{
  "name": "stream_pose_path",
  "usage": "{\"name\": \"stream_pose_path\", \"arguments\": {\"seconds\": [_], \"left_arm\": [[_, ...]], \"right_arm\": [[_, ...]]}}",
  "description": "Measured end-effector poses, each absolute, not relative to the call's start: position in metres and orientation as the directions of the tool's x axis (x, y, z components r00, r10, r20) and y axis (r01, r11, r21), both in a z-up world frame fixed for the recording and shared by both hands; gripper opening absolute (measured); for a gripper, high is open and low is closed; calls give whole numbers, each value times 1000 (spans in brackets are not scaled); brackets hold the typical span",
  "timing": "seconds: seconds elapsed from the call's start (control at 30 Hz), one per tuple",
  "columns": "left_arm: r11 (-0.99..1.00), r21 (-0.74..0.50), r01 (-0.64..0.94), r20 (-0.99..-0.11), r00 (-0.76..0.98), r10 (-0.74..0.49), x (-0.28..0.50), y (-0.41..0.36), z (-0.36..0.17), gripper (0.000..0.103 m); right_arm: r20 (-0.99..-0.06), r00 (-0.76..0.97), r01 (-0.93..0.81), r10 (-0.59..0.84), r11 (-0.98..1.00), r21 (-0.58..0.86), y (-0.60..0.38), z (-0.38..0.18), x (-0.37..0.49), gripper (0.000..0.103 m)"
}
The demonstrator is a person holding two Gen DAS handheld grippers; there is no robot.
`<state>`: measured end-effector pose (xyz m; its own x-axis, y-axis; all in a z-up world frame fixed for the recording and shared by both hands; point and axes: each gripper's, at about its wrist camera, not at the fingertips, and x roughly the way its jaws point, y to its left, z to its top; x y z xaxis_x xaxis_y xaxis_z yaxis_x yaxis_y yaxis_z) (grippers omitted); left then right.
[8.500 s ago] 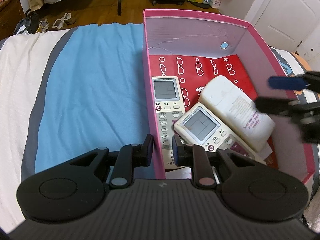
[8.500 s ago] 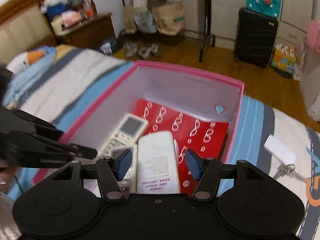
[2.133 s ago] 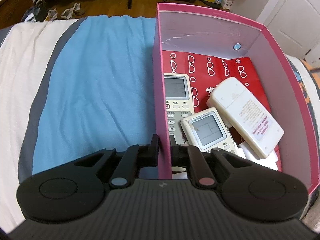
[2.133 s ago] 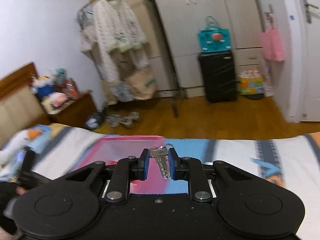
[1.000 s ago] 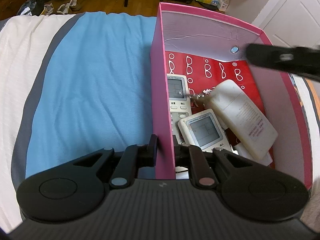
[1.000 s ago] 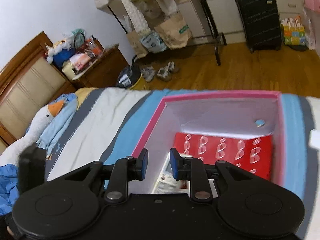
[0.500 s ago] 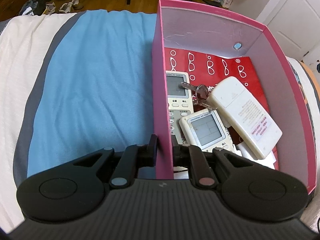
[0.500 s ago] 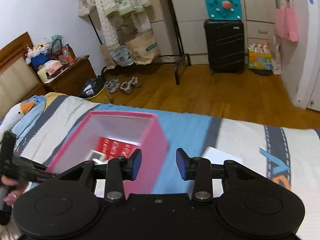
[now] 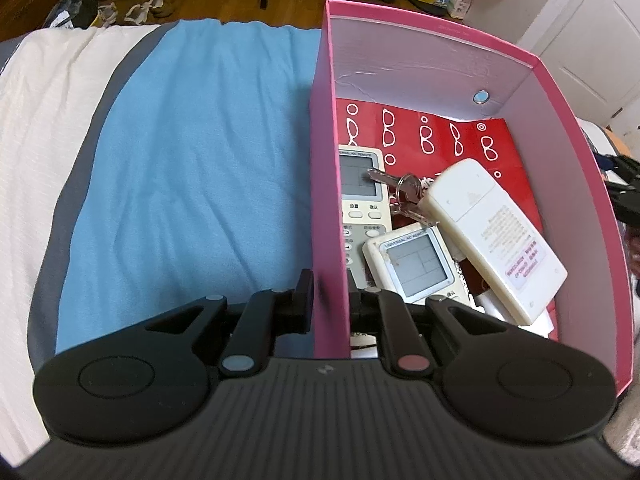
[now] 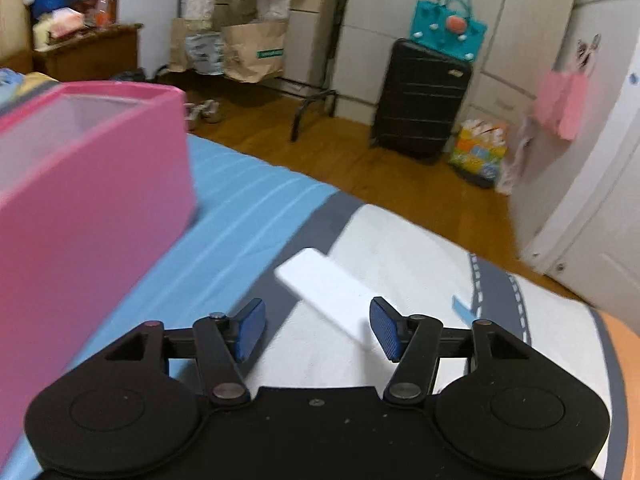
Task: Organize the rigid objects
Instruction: 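Move the right tool to the small white remote and grasp it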
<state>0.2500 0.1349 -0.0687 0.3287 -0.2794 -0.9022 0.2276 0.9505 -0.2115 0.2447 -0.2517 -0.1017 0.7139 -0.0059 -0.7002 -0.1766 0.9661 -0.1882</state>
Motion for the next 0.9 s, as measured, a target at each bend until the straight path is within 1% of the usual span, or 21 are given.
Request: {"name": "stream_pose_path", "arguments": {"seconds": [0.07, 0.13, 0.2, 0.3, 0.4, 0.43, 0.47, 0.53, 0.57, 0.6, 0.67, 0.7, 0.73, 0.77, 0.8, 0.9], "left_arm": [[950, -212, 230, -900, 332, -281, 250, 135, -68, 11], [948, -218, 234, -897, 335, -289, 250, 135, -67, 11], [948, -212, 238, -897, 336, -285, 249, 134, -66, 11], [949, -195, 247, -900, 340, -274, 248, 130, -66, 12], [950, -184, 253, -900, 345, -266, 247, 128, -65, 12], [950, -183, 254, -900, 345, -266, 247, 128, -66, 12], [950, -183, 255, -901, 344, -266, 248, 128, -67, 12], [950, -184, 252, -903, 338, -264, 250, 126, -69, 12], [951, -185, 249, -905, 335, -264, 251, 126, -70, 12], [950, -186, 249, -905, 334, -264, 251, 127, -70, 12], [950, -189, 249, -903, 335, -267, 250, 127, -69, 12], [950, -191, 247, -902, 337, -269, 250, 128, -68, 12], [950, -193, 246, -901, 340, -271, 250, 128, -67, 12], [950, -193, 246, -900, 342, -272, 250, 129, -67, 12], [950, -193, 247, -899, 343, -272, 249, 129, -67, 12], [949, -194, 247, -900, 341, -273, 249, 129, -68, 12]], "right_arm": [[-703, 711, -202, 0, 958, -204, -253, -112, 248, 66], [-683, 730, -209, -4, 951, -228, -254, -115, 250, 74], [-688, 725, -212, -11, 948, -238, -256, -115, 258, 77], [-716, 698, -185, -4, 965, -185, -261, -114, 268, 79], [-720, 694, -181, 6, 969, -166, -267, -116, 271, 89], [-724, 690, -176, 9, 972, -156, -269, -117, 272, 90], [-736, 676, -169, 23, 978, -125, -273, -119, 275, 91], [-764, 639, -140, 89, 990, -2, -287, -122, 283, 96], [-766, 633, -138, 112, 990, 31, -291, -124, 286, 96], [-765, 634, -147, 114, 989, 24, -291, -124, 287, 96], [-762, 640, -159, 100, 987, -5, -285, -125, 284, 89], [-759, 642, -169, 107, 986, -4, -282, -124, 282, 80], [-757, 643, -185, 118, 983, -4, -279, -122, 280, 68], [-755, 643, -203, 127, 979, -9, -276, -119, 278, 61], [-750, 647, -208, 136, 978, -2, -276, -117, 276, 52], [-746, 651, -153, 139, 987, 50, -278, -111, 262, 50]]}}
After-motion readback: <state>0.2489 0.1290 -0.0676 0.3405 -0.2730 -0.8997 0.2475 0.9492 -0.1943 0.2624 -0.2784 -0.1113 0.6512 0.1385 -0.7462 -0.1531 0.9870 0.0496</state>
